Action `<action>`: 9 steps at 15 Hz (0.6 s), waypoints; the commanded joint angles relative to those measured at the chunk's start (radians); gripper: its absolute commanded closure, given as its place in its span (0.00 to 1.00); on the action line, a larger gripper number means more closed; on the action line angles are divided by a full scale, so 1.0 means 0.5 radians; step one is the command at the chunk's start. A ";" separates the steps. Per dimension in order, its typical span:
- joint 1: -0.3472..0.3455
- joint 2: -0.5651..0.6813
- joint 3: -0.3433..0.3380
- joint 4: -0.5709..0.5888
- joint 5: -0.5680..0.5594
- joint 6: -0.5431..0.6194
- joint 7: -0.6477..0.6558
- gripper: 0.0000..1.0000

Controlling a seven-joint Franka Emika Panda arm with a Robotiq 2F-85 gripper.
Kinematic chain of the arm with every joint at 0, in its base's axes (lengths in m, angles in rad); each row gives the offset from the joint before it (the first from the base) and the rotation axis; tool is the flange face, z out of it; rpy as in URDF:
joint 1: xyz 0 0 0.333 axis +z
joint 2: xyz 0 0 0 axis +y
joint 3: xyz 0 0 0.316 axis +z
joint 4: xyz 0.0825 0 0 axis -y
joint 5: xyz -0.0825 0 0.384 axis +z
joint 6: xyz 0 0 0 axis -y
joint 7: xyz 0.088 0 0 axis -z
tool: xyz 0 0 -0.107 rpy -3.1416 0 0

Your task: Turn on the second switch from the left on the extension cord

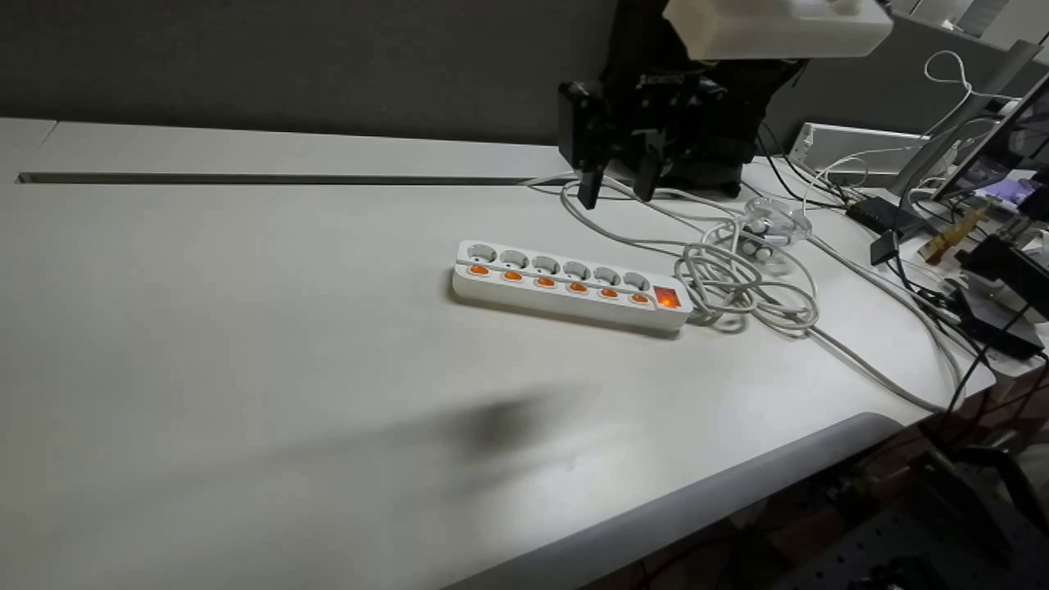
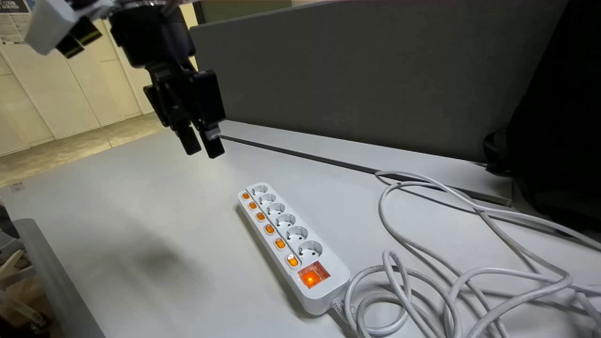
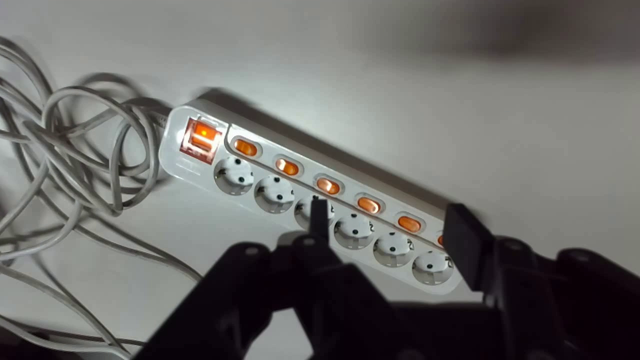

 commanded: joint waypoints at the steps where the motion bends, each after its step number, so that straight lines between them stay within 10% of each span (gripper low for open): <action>1: 0.058 0.215 -0.058 0.219 -0.010 0.017 0.087 0.69; 5: 0.099 0.366 -0.109 0.336 0.054 0.030 0.037 0.95; 9: 0.128 0.376 -0.152 0.299 0.052 0.097 0.001 0.99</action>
